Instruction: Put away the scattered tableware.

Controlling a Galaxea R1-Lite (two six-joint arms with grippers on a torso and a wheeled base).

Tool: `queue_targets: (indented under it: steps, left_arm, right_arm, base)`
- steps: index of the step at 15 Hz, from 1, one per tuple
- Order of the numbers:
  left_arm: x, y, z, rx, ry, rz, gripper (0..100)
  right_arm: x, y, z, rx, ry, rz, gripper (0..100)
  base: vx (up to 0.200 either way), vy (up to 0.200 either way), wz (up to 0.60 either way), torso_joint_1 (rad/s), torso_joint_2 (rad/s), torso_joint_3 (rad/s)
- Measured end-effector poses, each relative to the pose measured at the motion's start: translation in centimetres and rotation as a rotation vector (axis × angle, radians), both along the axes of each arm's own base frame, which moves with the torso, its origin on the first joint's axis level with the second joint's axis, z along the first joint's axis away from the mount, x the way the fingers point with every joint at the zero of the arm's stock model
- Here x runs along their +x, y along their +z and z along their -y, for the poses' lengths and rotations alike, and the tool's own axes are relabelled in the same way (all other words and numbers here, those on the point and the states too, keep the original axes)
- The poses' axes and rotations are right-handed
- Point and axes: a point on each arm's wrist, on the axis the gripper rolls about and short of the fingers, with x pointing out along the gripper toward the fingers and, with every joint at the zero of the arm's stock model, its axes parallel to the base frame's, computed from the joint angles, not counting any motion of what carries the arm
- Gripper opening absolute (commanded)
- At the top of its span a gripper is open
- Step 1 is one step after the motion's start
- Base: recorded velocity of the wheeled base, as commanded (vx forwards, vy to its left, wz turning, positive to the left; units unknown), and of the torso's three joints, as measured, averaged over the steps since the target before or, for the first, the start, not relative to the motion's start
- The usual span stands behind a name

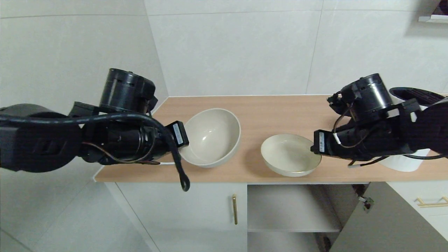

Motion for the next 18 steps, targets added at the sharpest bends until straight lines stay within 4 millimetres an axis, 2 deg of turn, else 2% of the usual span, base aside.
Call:
queue_targets:
  steps: [3, 7, 13, 17, 18]
  left_arm:
    - [-2.9, 0.9, -1.6, -0.007, -0.034, 0.026, 0]
    - [-5.5, 1.5, -3.3, -0.032, -0.041, 0.067, 0]
    - [-6.7, 1.5, -3.3, -0.031, -0.073, 0.081, 0]
    - [-6.6, 1.1, -3.0, -0.025, -0.083, 0.067, 0]
    - [-6.6, 1.0, -3.0, -0.024, -0.084, 0.065, 0]
  right_arm:
    - [-3.3, 0.4, 1.8, 0.034, 0.045, -0.017, 0]
    - [-5.6, 0.5, 3.3, 0.046, 0.037, -0.008, 0]
    - [-6.4, 0.0, 3.7, 0.032, 0.035, -0.015, 0]
    - [-6.4, -0.5, 3.6, 0.0, 0.059, -0.024, 0]
    - [-6.4, -0.5, 3.6, -0.002, 0.06, -0.026, 0]
  base:
    - [0.0, 0.0, 0.0, 0.0, 0.0, 0.0]
    - [0.0, 0.0, 0.0, 0.0, 0.0, 0.0]
    - [0.0, 0.0, 0.0, 0.0, 0.0, 0.0]
    - [-0.2, 0.0, 0.0, 0.011, 0.0, 0.001]
    - [0.0, 0.0, 0.0, 0.0, 0.0, 0.0]
